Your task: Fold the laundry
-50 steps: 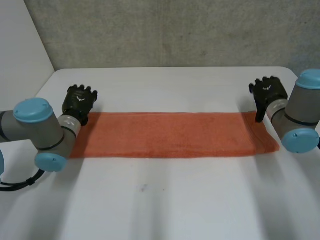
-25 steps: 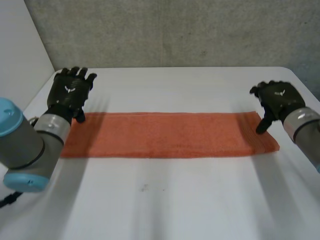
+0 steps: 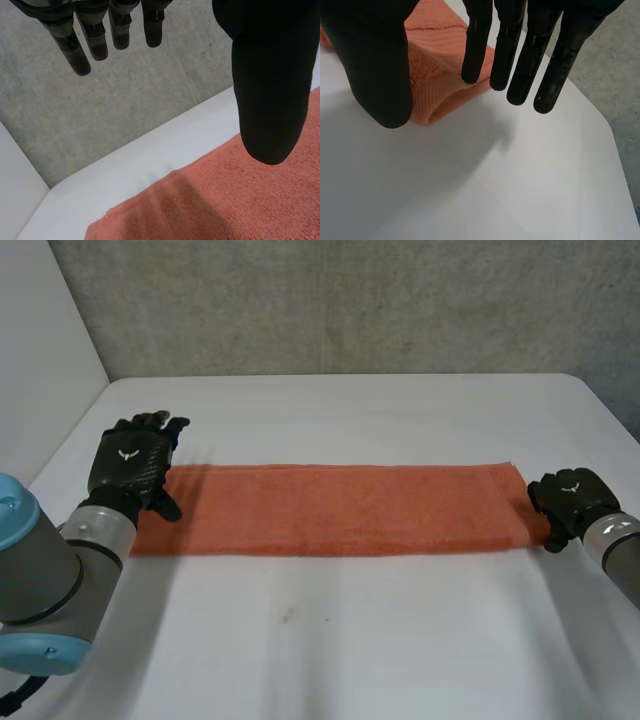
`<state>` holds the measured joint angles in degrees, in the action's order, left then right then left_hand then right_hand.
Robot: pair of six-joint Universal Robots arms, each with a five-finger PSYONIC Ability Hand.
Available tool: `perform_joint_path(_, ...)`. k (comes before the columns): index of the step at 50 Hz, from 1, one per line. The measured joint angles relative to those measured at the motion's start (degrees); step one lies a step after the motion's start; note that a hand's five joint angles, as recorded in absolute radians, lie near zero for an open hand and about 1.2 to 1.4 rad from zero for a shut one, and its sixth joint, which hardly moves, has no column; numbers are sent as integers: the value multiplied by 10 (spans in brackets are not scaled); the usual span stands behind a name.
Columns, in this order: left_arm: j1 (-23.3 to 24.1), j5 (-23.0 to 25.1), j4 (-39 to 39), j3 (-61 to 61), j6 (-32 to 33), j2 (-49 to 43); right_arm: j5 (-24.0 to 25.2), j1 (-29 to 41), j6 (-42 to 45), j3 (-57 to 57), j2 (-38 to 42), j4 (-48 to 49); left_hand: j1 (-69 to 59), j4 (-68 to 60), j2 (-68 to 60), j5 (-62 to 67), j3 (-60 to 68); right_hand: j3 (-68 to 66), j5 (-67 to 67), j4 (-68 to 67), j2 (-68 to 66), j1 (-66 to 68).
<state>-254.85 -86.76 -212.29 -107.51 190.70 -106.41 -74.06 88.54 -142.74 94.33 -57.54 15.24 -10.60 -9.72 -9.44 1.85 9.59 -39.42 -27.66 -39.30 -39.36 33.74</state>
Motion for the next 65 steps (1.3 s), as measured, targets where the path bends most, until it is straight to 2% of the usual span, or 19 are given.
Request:
perform_joint_path(4,0,0,-1,-4,1,0,2,-4,-3,-5,4,-1,0,0,0,0,0,-108,-103,-109,-109,88)
perform_joint_path(5,0,0,-1,-5,1,0,2,-5,-4,-5,4,-1,0,0,0,0,0,-177,-171,-179,-184,145)
perform_joint_path(8,1,0,-1,-6,1,0,5,-4,-5,-6,3,-2,0,0,0,0,0,-270,-267,-275,-273,213)
perform_joint_path(15,3,1,-2,-9,1,0,21,-3,-8,-3,-4,-8,0,0,0,0,0,-282,-287,-289,-283,216)
perform_joint_path(17,3,2,-2,-10,1,0,23,-3,-8,-3,-5,-9,0,0,0,0,0,-265,-273,-270,-260,201)
perform_joint_path(19,3,2,-2,-11,1,0,24,-4,-8,-1,-5,-12,0,0,0,0,0,-23,-59,-39,-18,-10)
perform_joint_path(20,3,2,-2,-12,1,0,25,-4,-8,0,-6,-14,0,0,0,0,0,51,28,47,56,-69)
perform_joint_path(22,3,2,-2,-12,1,0,26,-6,-8,2,-7,-18,0,0,0,0,0,134,112,129,138,-107)
perform_joint_path(37,2,2,-2,-13,1,0,49,-18,-9,13,-10,-33,0,0,0,0,0,129,107,124,146,-108)
perform_joint_path(39,1,2,-3,-13,1,0,51,-18,-10,13,-9,-32,0,0,0,0,0,84,72,80,95,-73)
perform_joint_path(42,1,2,-3,-13,1,0,53,-18,-18,12,-9,-29,0,0,0,0,0,-44,-48,-45,-46,41)
perform_joint_path(45,1,2,-3,-13,1,0,55,-18,-32,9,-8,-27,0,0,0,0,0,-97,-101,-98,-103,79)
perform_joint_path(46,2,2,-3,-13,1,0,56,-18,-42,7,-8,-26,0,0,0,0,0,-211,-212,-213,-213,167)
perform_joint_path(49,2,2,-3,-13,1,0,59,-18,-63,2,-8,-25,0,0,0,0,0,-277,-279,-282,-282,212)
perform_joint_path(58,2,2,-3,-15,1,0,51,-28,-131,-21,-10,-26,0,0,0,-1,0,-282,-283,-289,-283,212)
perform_joint_path(65,3,2,-3,-17,1,0,15,-98,-139,-49,-13,-34,0,0,0,0,0,-284,-284,-289,-283,212)
